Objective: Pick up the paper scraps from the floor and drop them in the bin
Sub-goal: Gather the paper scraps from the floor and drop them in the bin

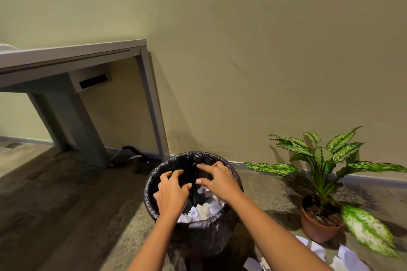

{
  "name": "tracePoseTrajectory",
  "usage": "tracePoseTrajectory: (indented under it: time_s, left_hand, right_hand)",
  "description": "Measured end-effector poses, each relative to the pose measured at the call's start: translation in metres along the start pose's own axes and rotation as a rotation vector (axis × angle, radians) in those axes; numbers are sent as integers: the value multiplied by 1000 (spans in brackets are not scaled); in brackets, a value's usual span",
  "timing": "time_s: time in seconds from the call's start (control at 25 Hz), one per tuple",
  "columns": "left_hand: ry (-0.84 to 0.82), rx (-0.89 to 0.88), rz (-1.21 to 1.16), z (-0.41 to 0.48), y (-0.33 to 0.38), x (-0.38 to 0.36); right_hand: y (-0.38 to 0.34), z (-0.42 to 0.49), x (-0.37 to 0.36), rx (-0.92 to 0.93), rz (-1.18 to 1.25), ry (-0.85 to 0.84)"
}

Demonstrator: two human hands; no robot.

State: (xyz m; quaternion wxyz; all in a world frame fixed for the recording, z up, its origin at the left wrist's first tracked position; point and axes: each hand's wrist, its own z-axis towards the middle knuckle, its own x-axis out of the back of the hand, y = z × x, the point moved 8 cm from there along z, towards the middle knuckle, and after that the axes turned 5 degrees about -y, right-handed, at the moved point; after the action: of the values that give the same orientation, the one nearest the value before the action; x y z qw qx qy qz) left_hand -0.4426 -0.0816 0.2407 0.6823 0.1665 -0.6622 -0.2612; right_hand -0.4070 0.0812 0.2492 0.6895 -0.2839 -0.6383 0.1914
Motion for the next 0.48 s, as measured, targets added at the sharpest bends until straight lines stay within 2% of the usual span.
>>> tracePoseTrajectory:
  time_s: [0.2, 0.48]
  left_hand:
    - [0, -20, -19, -11, 15, -10]
    - [6, -263, -7, -46, 85, -36]
  right_hand:
    - [9, -11, 16, 34, -29, 135]
    - [38, -50, 57, 21, -69, 308]
